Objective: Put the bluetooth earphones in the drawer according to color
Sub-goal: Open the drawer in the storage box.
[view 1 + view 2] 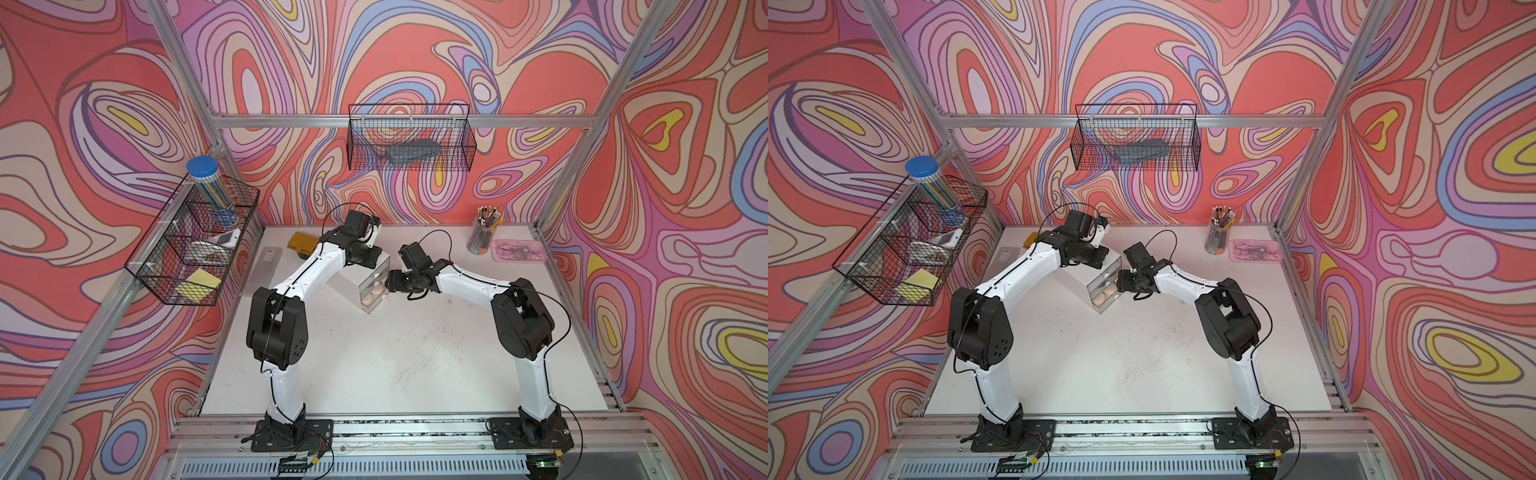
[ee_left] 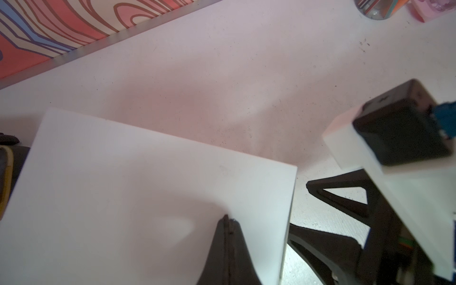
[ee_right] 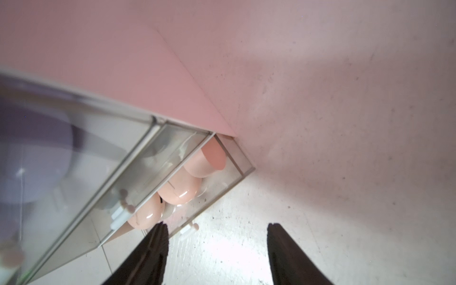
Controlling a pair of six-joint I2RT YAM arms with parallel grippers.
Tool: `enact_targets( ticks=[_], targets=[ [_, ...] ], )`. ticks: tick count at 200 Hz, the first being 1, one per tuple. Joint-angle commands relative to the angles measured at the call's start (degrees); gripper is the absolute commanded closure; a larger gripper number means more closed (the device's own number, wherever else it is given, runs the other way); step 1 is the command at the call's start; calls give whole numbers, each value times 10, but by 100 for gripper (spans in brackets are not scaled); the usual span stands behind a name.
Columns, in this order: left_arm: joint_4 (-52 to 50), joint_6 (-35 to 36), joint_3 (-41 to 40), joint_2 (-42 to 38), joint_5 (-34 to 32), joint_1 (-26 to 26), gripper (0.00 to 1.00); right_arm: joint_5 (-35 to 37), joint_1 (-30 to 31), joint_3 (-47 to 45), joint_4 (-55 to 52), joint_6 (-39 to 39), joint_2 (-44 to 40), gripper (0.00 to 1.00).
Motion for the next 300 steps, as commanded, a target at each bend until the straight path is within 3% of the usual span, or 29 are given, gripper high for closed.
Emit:
enact_targets(
  ticks=[1, 49, 186, 300],
  targets=[
    [-205, 2, -73, 104, 1, -8, 100, 21, 0, 22, -12, -10, 17, 35],
    [-205, 3, -73, 104, 0, -8, 100, 51, 2, 88, -59, -23, 69, 35],
    [-205, 4, -76, 104, -4, -8, 100, 70, 1, 138, -105, -66, 126, 35],
    [-205, 4, -75, 108, -6, -8, 100, 82, -36, 76, -136, -98, 70, 35]
  ],
)
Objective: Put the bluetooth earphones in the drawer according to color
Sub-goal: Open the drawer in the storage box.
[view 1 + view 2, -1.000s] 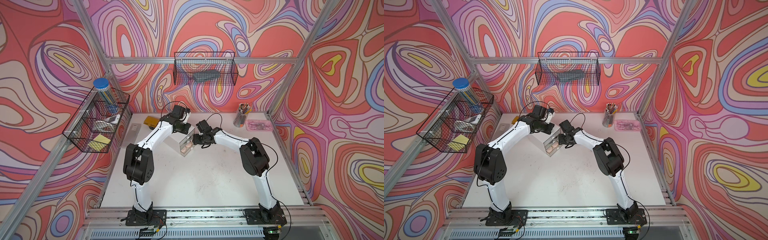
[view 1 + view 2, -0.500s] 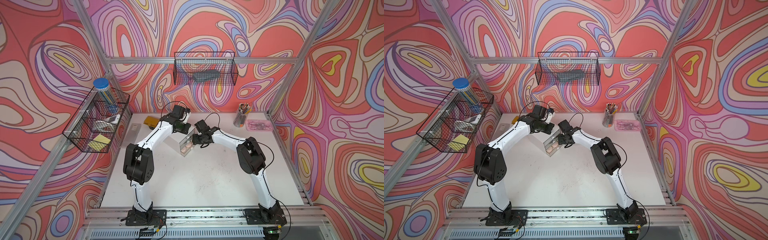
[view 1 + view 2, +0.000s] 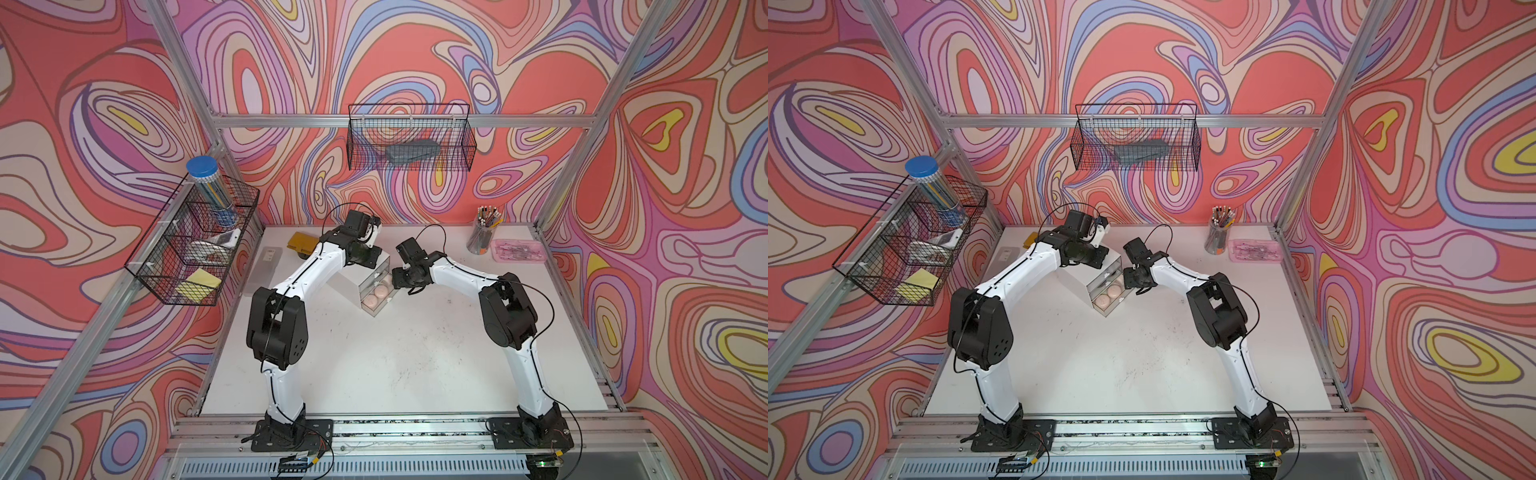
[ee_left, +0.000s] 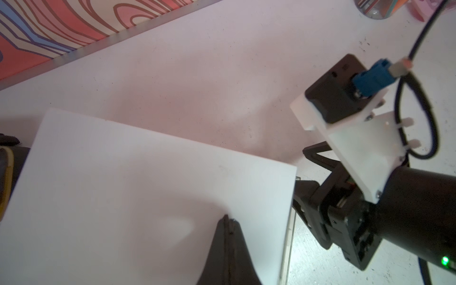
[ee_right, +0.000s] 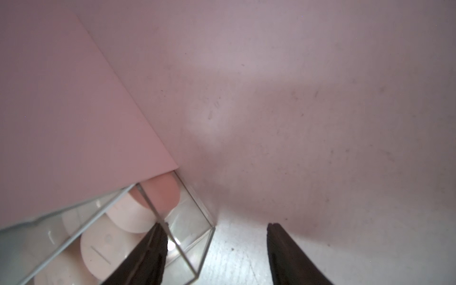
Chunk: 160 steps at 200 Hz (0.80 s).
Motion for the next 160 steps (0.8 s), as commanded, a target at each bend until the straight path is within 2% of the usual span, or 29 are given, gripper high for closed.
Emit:
enact_targets(
  ticks=[1, 71, 125, 160],
  targets=[
    [-205, 3, -75, 109, -6, -8, 100, 13, -9, -22, -42, -17, -12, 35],
    [-204, 2, -72, 109, -4, -8, 100, -18, -9, 5, -9, -9, -36, 35],
    [-204, 3, -75, 103, -7, -8, 100, -47, -9, 71, -29, -8, 28, 36],
    [-204, 3, -75, 105, -7, -8, 100, -63, -9, 67, -21, -5, 43, 36]
  ],
)
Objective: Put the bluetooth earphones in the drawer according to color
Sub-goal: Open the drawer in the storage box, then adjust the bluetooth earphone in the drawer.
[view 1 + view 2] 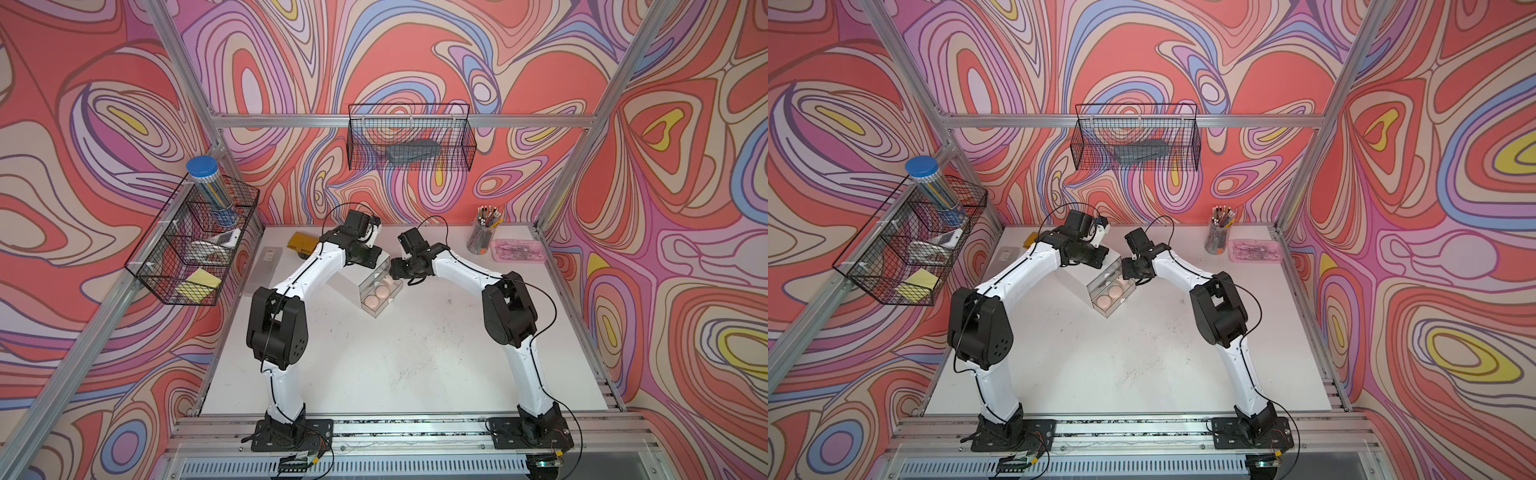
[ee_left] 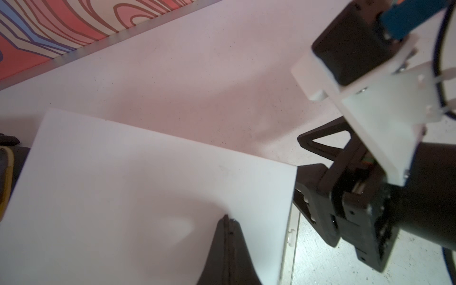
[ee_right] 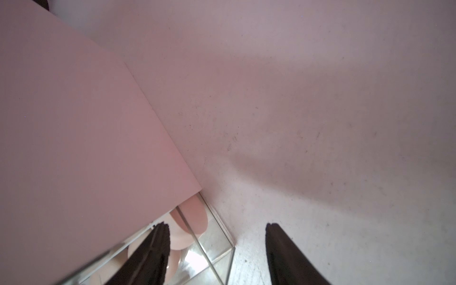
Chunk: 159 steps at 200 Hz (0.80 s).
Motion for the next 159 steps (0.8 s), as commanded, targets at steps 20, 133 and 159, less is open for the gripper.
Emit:
enact_targets(
  ticks=[20, 133, 159],
  targets=[
    [-204, 2, -75, 106, -7, -8, 100, -21, -2, 10, -24, -5, 37, 36],
    [-205, 3, -75, 105, -7, -8, 100, -83, 5, -87, -15, -31, -16, 37],
    [-206, 2, -73, 108, -5, -8, 100, -85, 5, -88, -3, -29, -21, 36]
  ],
)
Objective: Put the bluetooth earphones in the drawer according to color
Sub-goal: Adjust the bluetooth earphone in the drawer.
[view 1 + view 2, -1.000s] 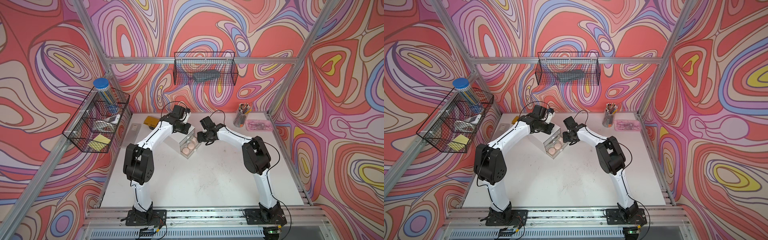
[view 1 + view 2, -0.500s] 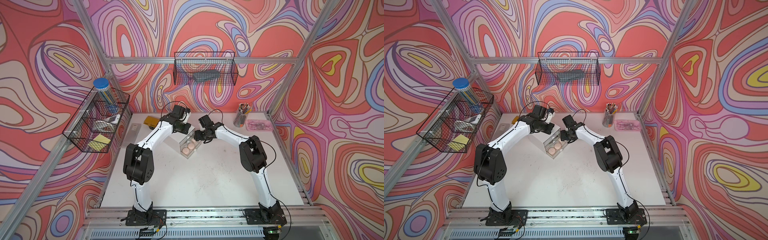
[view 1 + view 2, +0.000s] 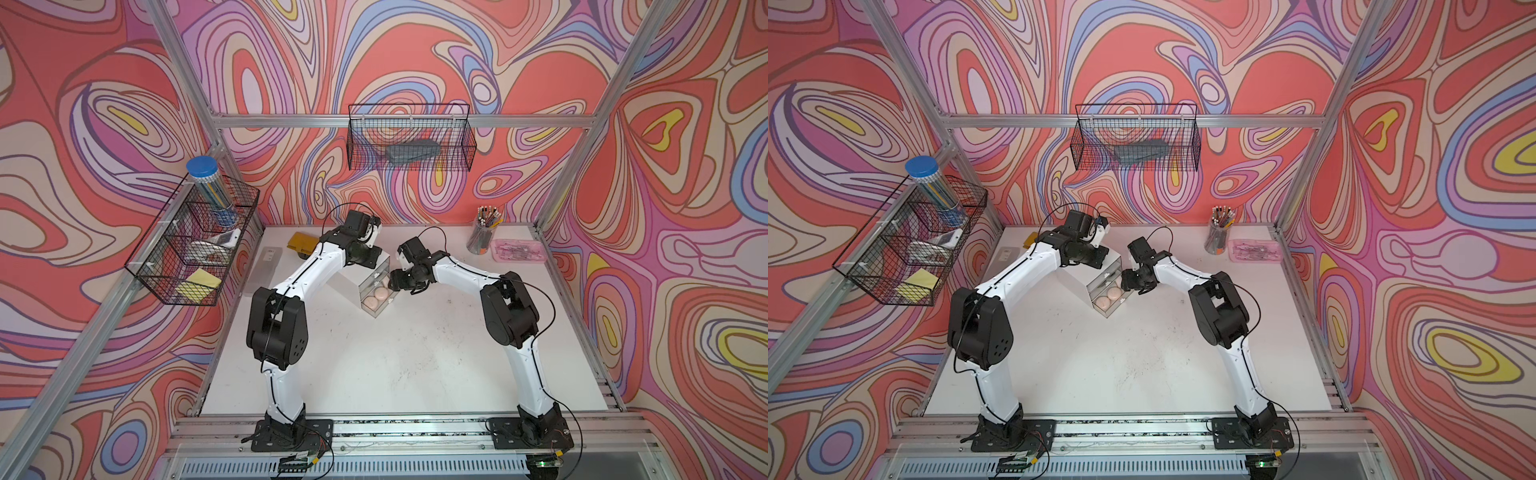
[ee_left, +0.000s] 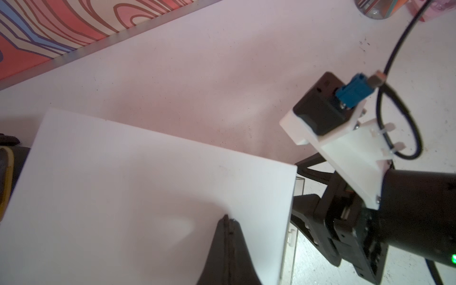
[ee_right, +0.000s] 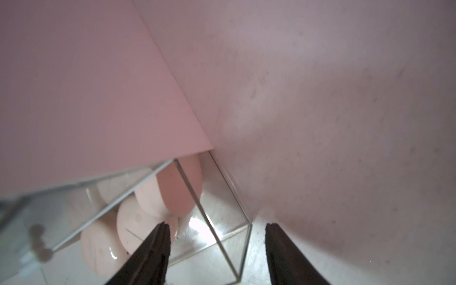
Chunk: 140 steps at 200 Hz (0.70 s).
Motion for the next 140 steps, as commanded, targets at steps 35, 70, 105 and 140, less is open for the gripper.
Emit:
enact_targets(
  ticks=[35, 70, 105, 140],
  targets=[
    [-207, 3, -76, 103, -6, -8, 100, -1, 4, 31, -39, -15, 20, 38],
    [-206, 3, -74, 108, -5, -8, 100, 14, 4, -5, 4, 2, -22, 40],
    [-204, 3, -77, 102, -5, -8, 100, 35, 4, -13, 7, 7, -41, 41],
    [-205, 3, -74, 106, -4, -8, 100, 59, 4, -107, 64, 14, -139, 46]
  ],
)
